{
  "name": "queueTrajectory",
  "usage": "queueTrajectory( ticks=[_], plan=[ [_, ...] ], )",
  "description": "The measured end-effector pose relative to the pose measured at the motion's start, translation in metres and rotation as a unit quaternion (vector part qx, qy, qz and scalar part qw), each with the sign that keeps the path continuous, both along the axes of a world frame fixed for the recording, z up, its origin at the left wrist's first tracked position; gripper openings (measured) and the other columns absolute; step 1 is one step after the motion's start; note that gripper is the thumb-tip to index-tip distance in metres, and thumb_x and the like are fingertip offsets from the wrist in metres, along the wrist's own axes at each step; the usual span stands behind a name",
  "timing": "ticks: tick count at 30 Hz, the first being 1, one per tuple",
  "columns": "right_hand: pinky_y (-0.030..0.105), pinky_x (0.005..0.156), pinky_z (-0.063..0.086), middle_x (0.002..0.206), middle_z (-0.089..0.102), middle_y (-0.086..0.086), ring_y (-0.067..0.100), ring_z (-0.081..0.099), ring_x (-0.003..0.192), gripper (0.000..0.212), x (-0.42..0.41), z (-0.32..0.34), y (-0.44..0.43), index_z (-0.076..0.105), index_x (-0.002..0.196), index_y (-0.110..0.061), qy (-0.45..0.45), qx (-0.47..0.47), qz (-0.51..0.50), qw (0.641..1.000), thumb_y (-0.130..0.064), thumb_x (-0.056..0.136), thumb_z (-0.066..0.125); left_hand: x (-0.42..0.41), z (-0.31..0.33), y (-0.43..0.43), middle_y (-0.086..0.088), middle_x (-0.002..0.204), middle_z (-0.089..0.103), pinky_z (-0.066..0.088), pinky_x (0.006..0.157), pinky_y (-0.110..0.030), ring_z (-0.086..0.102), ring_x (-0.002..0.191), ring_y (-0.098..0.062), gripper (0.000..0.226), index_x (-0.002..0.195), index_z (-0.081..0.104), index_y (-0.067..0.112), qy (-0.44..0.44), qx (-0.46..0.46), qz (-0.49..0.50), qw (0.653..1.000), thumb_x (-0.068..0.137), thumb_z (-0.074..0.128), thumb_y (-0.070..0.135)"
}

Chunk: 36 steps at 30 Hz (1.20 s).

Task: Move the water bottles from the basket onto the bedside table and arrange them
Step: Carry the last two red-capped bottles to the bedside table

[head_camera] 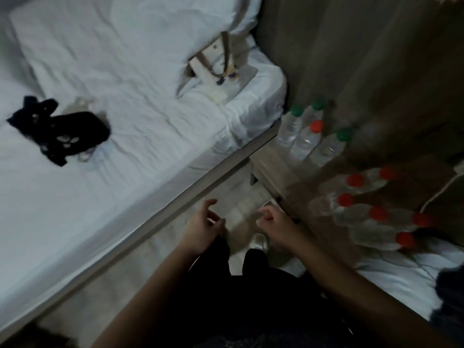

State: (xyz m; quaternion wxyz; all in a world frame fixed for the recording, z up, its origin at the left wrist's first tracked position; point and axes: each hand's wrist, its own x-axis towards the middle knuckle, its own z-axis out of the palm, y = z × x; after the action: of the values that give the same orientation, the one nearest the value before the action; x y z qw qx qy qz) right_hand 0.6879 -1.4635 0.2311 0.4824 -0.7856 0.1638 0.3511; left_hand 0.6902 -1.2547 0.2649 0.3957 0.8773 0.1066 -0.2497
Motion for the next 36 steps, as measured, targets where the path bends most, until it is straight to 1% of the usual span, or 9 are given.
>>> queueTrajectory(
  ticks=[2, 6, 9, 14, 16, 20, 24, 30, 36],
  plan=[
    [0.026, 0.087, 0.041, 0.114, 0.058, 0.004, 0.019, 0.056, 0.108, 0.038, 0.001, 0.002, 0.018, 0.053, 0.126, -0.014, -0.013, -0.005, 0.040, 0.999, -0.018, 0.089, 0.058, -0.015, 0.004, 0.014, 0.003, 0.095, 0.061, 0.041, 0.055, -0.006, 0.057, 0.071, 0.000, 0.050, 0.133, 0.042, 0.020, -0.006, 0.004, 0.032, 0.999, 0.087, 0.064, 0.021],
    [0.024, 0.085, 0.041, 0.118, 0.059, 0.004, 0.014, 0.054, 0.103, 0.039, 0.004, 0.009, 0.059, 0.051, 0.129, -0.016, -0.036, -0.004, 0.119, 0.992, -0.022, 0.091, 0.057, -0.046, 0.012, 0.046, 0.000, 0.098, 0.063, 0.041, 0.057, -0.006, 0.058, 0.072, -0.003, 0.050, 0.132, 0.042, 0.021, -0.027, 0.008, 0.081, 0.996, 0.087, 0.063, 0.023],
    [0.022, 0.083, 0.041, 0.116, 0.061, 0.000, 0.014, 0.057, 0.105, 0.036, -0.003, 0.011, 0.098, 0.053, 0.126, -0.018, -0.057, -0.023, 0.156, 0.986, -0.023, 0.090, 0.058, -0.074, 0.014, 0.078, -0.001, 0.098, 0.063, 0.048, 0.071, -0.024, 0.060, 0.078, -0.012, 0.051, 0.132, 0.043, 0.023, -0.037, 0.006, 0.127, 0.991, 0.086, 0.064, 0.024],
    [0.034, 0.096, 0.046, 0.116, 0.063, 0.005, 0.020, 0.059, 0.110, 0.033, -0.037, 0.001, 0.180, 0.057, 0.120, -0.014, -0.077, -0.018, 0.181, 0.980, -0.021, 0.088, 0.062, -0.136, 0.011, 0.153, 0.004, 0.098, 0.062, 0.054, 0.079, -0.037, 0.062, 0.082, -0.013, 0.052, 0.132, 0.042, 0.026, -0.032, 0.014, 0.171, 0.985, 0.085, 0.063, 0.030],
    [0.034, 0.096, 0.046, 0.116, 0.063, 0.008, 0.021, 0.059, 0.109, 0.033, -0.061, -0.005, 0.226, 0.057, 0.120, -0.013, -0.083, -0.018, 0.200, 0.976, -0.020, 0.088, 0.062, -0.172, 0.012, 0.193, 0.004, 0.098, 0.061, 0.054, 0.079, -0.035, 0.062, 0.083, -0.014, 0.053, 0.133, 0.042, 0.026, -0.036, 0.010, 0.193, 0.981, 0.085, 0.063, 0.030],
    [0.029, 0.084, 0.045, 0.115, 0.064, 0.011, 0.020, 0.060, 0.095, 0.030, -0.118, -0.011, 0.325, 0.058, 0.118, -0.012, -0.077, 0.001, 0.216, 0.973, -0.018, 0.089, 0.060, -0.251, 0.014, 0.278, 0.004, 0.102, 0.061, 0.050, 0.078, -0.030, 0.061, 0.085, -0.013, 0.051, 0.133, 0.042, 0.028, -0.031, 0.030, 0.215, 0.976, 0.086, 0.061, 0.032],
    [0.024, 0.072, 0.043, 0.115, 0.063, 0.009, 0.022, 0.061, 0.100, 0.033, -0.163, -0.006, 0.418, 0.054, 0.122, -0.014, -0.066, 0.034, 0.267, 0.961, -0.020, 0.090, 0.058, -0.316, 0.017, 0.351, 0.003, 0.106, 0.062, 0.049, 0.078, -0.029, 0.060, 0.087, -0.013, 0.051, 0.134, 0.042, 0.027, -0.032, 0.050, 0.275, 0.960, 0.087, 0.061, 0.032],
    [0.024, 0.068, 0.042, 0.093, 0.062, 0.002, 0.017, 0.060, 0.085, 0.034, -0.197, 0.020, 0.513, 0.055, 0.122, -0.016, -0.114, 0.030, 0.338, 0.934, -0.020, 0.089, 0.059, -0.368, 0.023, 0.424, 0.005, 0.101, 0.060, 0.051, 0.079, -0.031, 0.060, 0.086, -0.013, 0.053, 0.134, 0.042, 0.025, -0.056, 0.062, 0.349, 0.934, 0.086, 0.062, 0.031],
    [0.024, 0.077, 0.040, 0.103, 0.064, 0.007, 0.018, 0.058, 0.091, 0.036, -0.212, 0.017, 0.571, 0.054, 0.124, -0.013, -0.138, -0.007, 0.410, 0.902, -0.020, 0.089, 0.059, -0.401, 0.014, 0.478, 0.001, 0.101, 0.061, 0.048, 0.076, -0.029, 0.060, 0.085, -0.015, 0.053, 0.134, 0.044, 0.023, -0.058, 0.047, 0.415, 0.907, 0.085, 0.063, 0.028]
  ],
)
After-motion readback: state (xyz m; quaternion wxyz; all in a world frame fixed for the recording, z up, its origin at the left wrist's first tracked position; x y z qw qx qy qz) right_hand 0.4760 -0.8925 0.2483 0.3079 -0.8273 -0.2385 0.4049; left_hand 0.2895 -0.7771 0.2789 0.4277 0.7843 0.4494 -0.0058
